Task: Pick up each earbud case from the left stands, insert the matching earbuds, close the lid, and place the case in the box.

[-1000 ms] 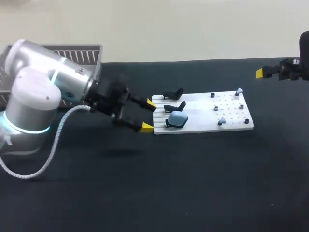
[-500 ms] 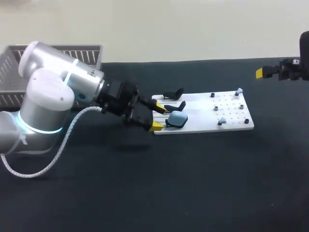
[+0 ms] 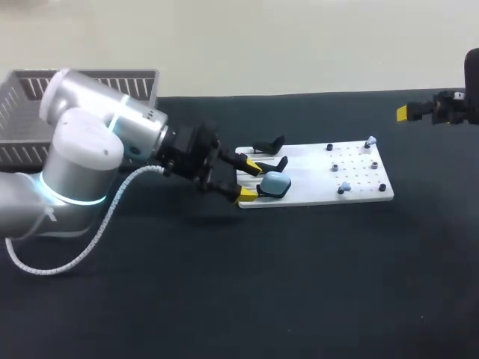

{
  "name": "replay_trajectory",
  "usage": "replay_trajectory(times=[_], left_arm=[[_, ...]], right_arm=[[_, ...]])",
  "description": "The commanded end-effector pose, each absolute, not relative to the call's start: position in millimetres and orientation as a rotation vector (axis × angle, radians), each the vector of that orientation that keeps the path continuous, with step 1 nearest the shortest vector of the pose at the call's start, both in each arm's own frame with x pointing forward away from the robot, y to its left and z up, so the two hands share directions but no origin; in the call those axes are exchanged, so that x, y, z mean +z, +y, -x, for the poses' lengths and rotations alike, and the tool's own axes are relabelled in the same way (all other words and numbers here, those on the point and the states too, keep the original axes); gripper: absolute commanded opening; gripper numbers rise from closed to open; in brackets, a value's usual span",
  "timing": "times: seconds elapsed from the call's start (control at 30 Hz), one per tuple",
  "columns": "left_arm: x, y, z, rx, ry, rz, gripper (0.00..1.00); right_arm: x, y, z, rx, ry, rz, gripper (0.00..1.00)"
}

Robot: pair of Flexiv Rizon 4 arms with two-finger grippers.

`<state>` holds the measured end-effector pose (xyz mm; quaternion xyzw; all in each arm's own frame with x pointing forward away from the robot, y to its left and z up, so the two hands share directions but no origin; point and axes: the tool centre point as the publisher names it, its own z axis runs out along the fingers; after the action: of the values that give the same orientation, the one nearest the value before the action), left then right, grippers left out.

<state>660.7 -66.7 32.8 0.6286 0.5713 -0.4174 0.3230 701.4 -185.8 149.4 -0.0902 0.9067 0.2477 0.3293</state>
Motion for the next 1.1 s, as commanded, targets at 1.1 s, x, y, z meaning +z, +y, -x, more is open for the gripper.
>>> replay_trajectory(times=[1.1], left_arm=[[26.7, -85.6, -666.6, -1.140, 1.443, -1.662, 0.47]], right_arm=[[149.6, -186.0, -701.1, 0.646, 2.372, 0.236, 1.00]])
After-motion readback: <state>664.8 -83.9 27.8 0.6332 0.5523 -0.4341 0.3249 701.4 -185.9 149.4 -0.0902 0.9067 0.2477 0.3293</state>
